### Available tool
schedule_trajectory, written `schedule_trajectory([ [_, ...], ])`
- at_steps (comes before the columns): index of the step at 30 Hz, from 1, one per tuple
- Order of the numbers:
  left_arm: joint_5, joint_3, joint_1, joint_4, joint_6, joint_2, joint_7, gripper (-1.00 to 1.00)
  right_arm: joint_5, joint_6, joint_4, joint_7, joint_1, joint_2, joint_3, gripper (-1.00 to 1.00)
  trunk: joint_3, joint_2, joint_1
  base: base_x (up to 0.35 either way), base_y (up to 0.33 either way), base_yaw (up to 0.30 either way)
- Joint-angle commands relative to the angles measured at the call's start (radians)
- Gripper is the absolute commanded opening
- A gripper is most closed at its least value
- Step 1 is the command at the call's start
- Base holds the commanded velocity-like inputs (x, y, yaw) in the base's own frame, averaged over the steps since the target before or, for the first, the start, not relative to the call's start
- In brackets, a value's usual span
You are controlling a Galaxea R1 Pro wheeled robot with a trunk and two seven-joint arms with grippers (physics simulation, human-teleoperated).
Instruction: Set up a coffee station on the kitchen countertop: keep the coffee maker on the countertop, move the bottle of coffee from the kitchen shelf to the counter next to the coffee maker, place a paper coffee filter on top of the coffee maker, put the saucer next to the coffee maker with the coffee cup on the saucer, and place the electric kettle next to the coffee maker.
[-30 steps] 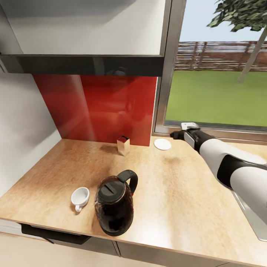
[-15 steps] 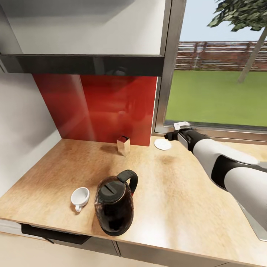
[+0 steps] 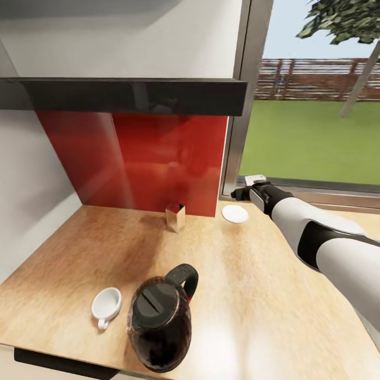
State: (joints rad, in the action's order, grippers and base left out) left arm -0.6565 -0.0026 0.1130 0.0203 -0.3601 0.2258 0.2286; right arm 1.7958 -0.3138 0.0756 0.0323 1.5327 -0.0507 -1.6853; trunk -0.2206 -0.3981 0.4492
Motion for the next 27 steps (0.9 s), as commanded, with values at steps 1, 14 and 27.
schedule_trajectory([
  [1, -0.008, 0.0, 0.0, 0.001, -0.001, 0.0, 0.006, 1.0, 0.004, -0.002, 0.003, 0.004, 0.001, 0.0, -0.007, 1.0, -0.002, -0.002, 0.001, 0.069, 0.001, 0.0],
  [14, -0.008, 0.0, 0.0, 0.0, -0.002, -0.005, 0.006, 1.0, -0.002, -0.007, 0.005, 0.004, 0.001, 0.007, -0.007, 1.0, -0.006, -0.002, 0.001, 0.015, 0.0, 0.056],
  [27, -0.008, -0.001, 0.0, 0.0, -0.002, -0.005, 0.006, 1.0, -0.004, -0.008, 0.009, 0.002, 0.001, 0.025, -0.007, 1.0, -0.022, -0.002, 0.001, 0.0, 0.0, 0.178],
])
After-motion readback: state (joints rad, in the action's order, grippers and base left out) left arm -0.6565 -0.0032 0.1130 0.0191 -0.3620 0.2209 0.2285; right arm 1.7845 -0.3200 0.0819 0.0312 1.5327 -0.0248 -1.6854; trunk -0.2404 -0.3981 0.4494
